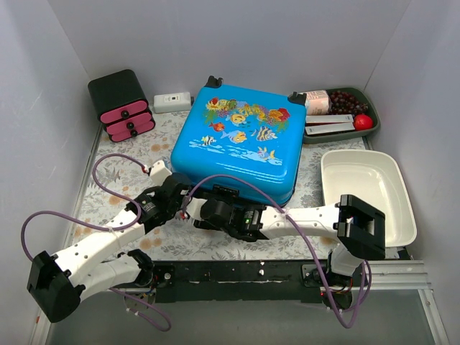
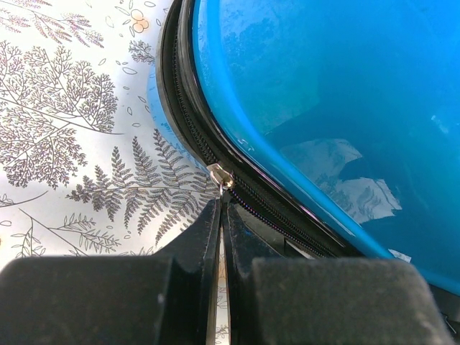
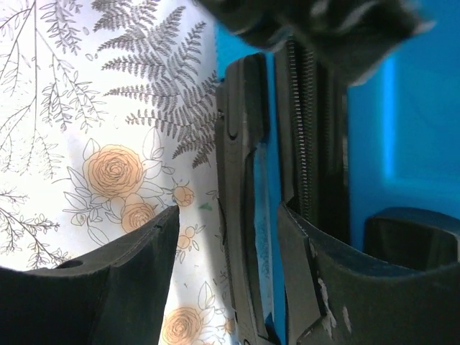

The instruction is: Open, take out, and arrange the luggage

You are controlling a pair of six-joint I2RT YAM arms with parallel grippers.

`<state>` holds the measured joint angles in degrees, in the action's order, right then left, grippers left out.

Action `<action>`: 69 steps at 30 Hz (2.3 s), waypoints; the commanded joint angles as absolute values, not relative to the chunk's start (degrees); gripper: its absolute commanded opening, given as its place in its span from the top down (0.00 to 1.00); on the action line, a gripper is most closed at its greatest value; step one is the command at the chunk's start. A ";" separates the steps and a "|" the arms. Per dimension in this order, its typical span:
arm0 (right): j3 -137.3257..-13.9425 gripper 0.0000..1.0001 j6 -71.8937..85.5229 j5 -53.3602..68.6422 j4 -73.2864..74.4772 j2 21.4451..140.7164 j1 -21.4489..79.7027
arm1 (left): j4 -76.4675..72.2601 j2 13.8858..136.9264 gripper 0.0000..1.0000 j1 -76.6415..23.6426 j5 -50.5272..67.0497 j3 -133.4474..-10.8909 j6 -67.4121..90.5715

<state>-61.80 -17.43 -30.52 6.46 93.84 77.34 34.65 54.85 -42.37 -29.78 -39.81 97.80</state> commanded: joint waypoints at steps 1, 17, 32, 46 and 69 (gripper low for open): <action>-56.61 0.36 -22.50 -29.01 0.53 95.10 74.53 | 33.84 53.97 1.00 -42.36 -30.67 -39.38 99.05; -52.57 0.99 -21.27 -19.79 6.58 91.94 74.44 | 39.71 53.08 1.00 -41.49 -36.55 -40.51 103.44; -40.08 0.99 -11.17 -8.88 9.49 79.81 78.66 | 49.58 55.12 1.00 -33.59 -43.59 -43.33 114.79; -41.04 0.99 -5.63 -12.57 14.85 78.05 79.63 | 34.45 57.73 1.00 -21.36 -41.22 -40.96 105.98; -43.68 0.99 -7.65 -4.84 18.11 81.04 78.49 | -31.19 56.33 1.00 -15.91 -12.14 -26.45 49.14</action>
<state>-44.60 -10.22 -17.06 3.64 80.64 76.03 -14.55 54.68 -18.90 -9.30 -20.27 56.88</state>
